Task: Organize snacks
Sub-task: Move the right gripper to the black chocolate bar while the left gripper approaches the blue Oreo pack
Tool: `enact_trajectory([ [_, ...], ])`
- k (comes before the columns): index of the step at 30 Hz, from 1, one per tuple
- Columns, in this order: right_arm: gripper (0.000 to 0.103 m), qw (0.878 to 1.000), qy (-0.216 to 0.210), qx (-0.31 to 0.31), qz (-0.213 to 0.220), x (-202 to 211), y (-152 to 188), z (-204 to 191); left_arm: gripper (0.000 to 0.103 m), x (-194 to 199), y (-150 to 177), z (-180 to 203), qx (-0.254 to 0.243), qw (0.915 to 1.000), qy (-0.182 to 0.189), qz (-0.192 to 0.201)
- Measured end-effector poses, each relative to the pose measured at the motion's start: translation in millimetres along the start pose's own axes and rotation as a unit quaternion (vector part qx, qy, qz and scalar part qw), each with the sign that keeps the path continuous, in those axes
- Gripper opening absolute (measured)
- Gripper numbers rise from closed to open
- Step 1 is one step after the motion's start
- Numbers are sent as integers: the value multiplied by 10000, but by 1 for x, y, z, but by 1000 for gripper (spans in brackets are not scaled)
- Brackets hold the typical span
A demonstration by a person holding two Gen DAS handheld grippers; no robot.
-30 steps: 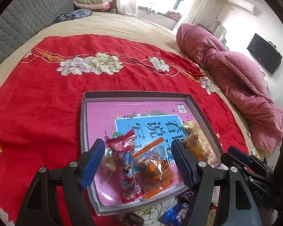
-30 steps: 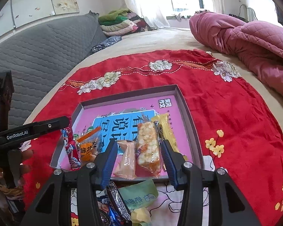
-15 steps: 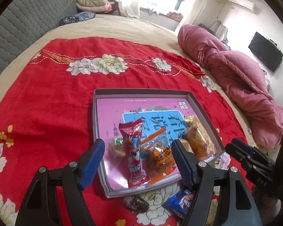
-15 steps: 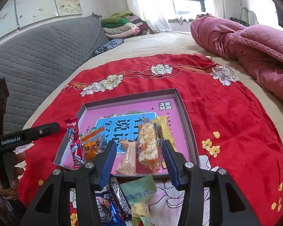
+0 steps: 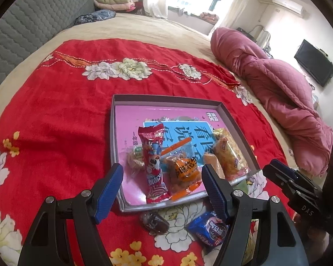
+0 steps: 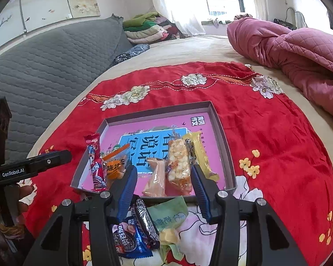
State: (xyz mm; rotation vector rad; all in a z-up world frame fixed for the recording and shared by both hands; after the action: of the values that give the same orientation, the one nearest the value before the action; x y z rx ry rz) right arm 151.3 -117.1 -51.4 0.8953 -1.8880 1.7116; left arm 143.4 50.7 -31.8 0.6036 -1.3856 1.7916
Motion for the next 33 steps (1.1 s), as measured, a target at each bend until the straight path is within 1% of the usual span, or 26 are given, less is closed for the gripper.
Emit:
enact_trajectory([
  [10,50,9999,-102,-45,-23,9,5,1,75,10,13,7,26,10000,-68,-29],
  [15,50,9999,-144,-29,-47,12,8,0,75,12,21,8,89,9999,-71,-93],
  [21,50,9998,-182,-22,-32,15,9,0,75,11,32,18,12,9997,-65,-223],
  [27,50,9997,-236,-47,-39,17,11,-2,75,8,44,30,-101,9991,104,-400],
  [33,50,9994,-326,41,-91,15,13,-8,75,-2,62,41,-187,9967,290,-739],
])
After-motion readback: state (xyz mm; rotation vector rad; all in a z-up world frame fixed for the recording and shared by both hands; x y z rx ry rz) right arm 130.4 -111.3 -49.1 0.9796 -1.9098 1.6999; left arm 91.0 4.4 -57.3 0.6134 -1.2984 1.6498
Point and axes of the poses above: each gripper's, at about its wrist camera, not at the fingertips, and x roughly against the way its jaws point, z to its right, y to its underside, the point moved 6 cm from there along -x, roughly the way its jaws point, and after that the axes turned 1 degree about -x, right-handed, at the moved point
